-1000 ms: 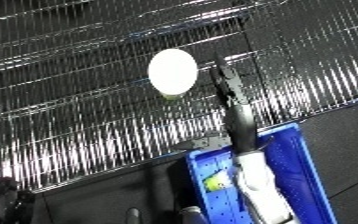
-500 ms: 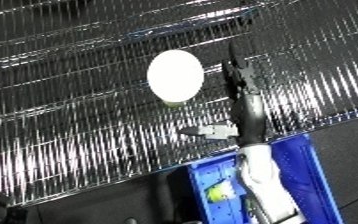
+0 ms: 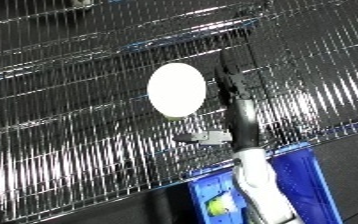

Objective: Pick up the object and place it into the box

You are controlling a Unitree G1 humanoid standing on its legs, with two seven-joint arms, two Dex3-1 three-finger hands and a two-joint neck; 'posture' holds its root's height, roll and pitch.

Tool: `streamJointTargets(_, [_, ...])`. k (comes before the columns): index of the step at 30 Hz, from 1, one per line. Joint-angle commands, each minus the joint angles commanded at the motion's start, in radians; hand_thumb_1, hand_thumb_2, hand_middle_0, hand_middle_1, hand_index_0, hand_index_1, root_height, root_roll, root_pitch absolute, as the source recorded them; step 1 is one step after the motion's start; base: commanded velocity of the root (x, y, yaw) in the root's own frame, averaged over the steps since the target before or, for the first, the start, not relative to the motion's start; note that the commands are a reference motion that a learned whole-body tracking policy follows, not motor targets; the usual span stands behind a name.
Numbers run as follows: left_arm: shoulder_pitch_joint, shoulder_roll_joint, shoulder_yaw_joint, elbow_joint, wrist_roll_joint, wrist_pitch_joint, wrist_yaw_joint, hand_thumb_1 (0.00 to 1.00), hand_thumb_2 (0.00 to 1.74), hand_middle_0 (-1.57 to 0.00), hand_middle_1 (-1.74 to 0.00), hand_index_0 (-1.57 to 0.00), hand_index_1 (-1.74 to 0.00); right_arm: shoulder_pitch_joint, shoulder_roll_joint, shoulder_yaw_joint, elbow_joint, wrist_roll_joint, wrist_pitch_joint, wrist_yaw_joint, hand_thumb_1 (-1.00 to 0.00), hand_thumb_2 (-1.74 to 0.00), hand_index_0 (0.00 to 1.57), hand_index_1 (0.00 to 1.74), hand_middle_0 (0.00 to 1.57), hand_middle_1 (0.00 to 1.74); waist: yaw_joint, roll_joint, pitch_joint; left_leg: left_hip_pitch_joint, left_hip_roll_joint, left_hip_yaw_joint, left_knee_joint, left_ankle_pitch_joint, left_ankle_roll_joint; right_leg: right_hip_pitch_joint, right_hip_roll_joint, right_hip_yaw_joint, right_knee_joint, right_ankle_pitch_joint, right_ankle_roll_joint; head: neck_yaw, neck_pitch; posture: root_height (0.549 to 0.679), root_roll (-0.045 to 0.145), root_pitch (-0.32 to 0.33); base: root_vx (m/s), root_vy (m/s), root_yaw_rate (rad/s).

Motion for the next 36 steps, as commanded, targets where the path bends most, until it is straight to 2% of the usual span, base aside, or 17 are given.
streamJointTargets(6, [-0.009,-0.003,-0.013,0.003,-0.002,0.001,0.007,1.0,1.74,-1.57,-1.74,-1.57,-1.74,-0.051,-0.002,0.043,0.045,0.012,0.017,0.02,0.0,0.0,0.0,0.0,0.0,0.0,0.009,0.005,0.0,0.001,-0.004,-0.002,-0.01,0.007,-0.0004,-0.001,-0.0027,-0.001,-0.005,0.004,-0.0006,0.018,0.005,0.59,0.044,0.196,-0.012,0.005,0.031])
streamJointTargets(13, [-0.016,0.001,-0.028,0.012,-0.014,-0.006,0.004,1.0,1.74,-1.57,-1.74,-1.57,-1.74,-0.106,0.012,0.073,0.082,0.04,0.014,0.036,-0.35,-0.61,0.55,0.61,0.55,0.61,0.02,0.013,0.0,0.002,-0.01,-0.004,-0.011,0.009,-0.0005,0.001,-0.0057,-0.003,-0.006,0.004,-0.0017,0.045,0.012,0.59,0.046,0.194,-0.012,0.004,0.027])
streamJointTargets(21, [-0.014,-0.006,-0.03,0.012,-0.012,-0.013,0.001,1.0,1.74,-1.57,-1.74,-1.57,-1.74,-0.131,0.017,0.075,0.087,0.034,0.036,0.032,-0.75,-1.3,1.18,1.3,1.18,1.3,0.02,0.014,0.0,0.011,-0.011,-0.003,-0.02,0.01,0.0006,0.007,-0.0028,-0.002,-0.012,0.005,-0.0028,0.054,0.014,0.591,0.046,0.193,-0.016,0.005,-0.006])
streamJointTargets(30, [0.003,-0.005,-0.01,0.014,-0.01,-0.014,-0.02,1.0,1.74,-1.57,-1.74,-1.57,-1.74,-0.08,0.014,0.048,0.039,0.02,0.023,0.013,-0.75,-1.3,1.18,1.3,1.18,1.3,0.003,0.004,0.0,0.058,-0.008,0.0,-0.056,0.015,-0.0036,0.05,0.0034,0.004,-0.047,0.013,-0.0004,0.053,0.015,0.598,0.047,0.179,-0.017,-0.01,-0.043])
streamJointTargets(36, [0.026,-0.008,0.012,0.015,0.003,-0.027,-0.027,1.0,1.74,-1.57,-1.74,-1.57,-1.74,0.0,0.016,0.004,-0.079,-0.007,0.008,-0.003,-0.75,-1.3,1.18,1.3,1.18,1.3,-0.023,-0.01,0.0,0.099,-0.001,0.006,-0.088,0.018,-0.0091,0.089,0.0119,0.016,-0.081,0.021,0.0041,0.042,0.006,0.603,0.046,0.164,-0.019,-0.008,-0.09])
